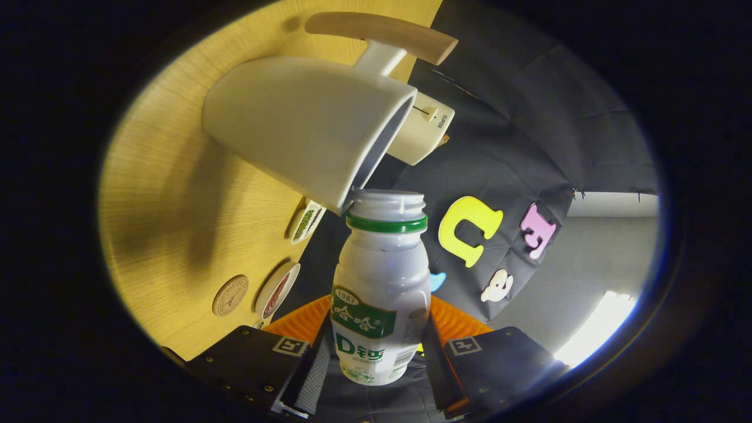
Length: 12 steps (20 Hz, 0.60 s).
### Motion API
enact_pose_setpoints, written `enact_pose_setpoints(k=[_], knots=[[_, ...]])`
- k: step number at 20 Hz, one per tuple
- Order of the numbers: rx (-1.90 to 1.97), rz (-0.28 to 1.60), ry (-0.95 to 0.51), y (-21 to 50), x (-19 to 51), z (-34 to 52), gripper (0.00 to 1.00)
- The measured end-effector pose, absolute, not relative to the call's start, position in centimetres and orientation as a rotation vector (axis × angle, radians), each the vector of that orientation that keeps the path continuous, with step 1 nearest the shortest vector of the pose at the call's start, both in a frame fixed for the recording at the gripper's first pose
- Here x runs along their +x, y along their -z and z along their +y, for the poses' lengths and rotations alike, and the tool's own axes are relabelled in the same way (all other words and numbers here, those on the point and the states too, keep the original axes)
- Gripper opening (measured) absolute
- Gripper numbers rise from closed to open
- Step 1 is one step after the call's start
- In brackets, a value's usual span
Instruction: Take the bottle from table, then pour the juice into the cup, finally place the bottle on the coaster
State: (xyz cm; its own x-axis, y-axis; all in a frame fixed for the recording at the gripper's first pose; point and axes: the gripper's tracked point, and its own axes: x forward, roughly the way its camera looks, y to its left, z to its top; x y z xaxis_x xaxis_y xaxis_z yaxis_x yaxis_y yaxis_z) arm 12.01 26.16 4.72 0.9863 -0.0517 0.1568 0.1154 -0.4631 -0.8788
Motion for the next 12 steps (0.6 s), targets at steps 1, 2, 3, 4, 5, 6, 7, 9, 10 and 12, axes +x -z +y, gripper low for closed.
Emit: enact_pose_setpoints(k=[1, 2, 3, 4, 5, 6, 7, 9, 10, 12], knots=[[-2.045, -0.046, 0.195, -4.76, 12.07, 26.17, 0.71], [-2.047, -0.045, 0.193, -4.74, 12.05, 26.21, 0.71], [-2.049, -0.044, 0.193, -4.76, 12.09, 26.24, 0.71], [-2.051, -0.045, 0.194, -4.78, 12.05, 26.24, 0.71], [-2.051, -0.047, 0.192, -4.81, 12.05, 26.32, 0.71], [-2.055, -0.05, 0.195, -4.85, 11.96, 26.39, 0.71], [-2.057, -0.054, 0.194, -4.93, 11.97, 26.52, 0.71], [-2.062, -0.06, 0.197, -5.08, 11.96, 26.64, 0.71], [-2.062, -0.062, 0.195, -5.08, 11.93, 26.69, 0.71], [-2.066, -0.068, 0.199, -5.17, 11.86, 26.78, 0.71]])
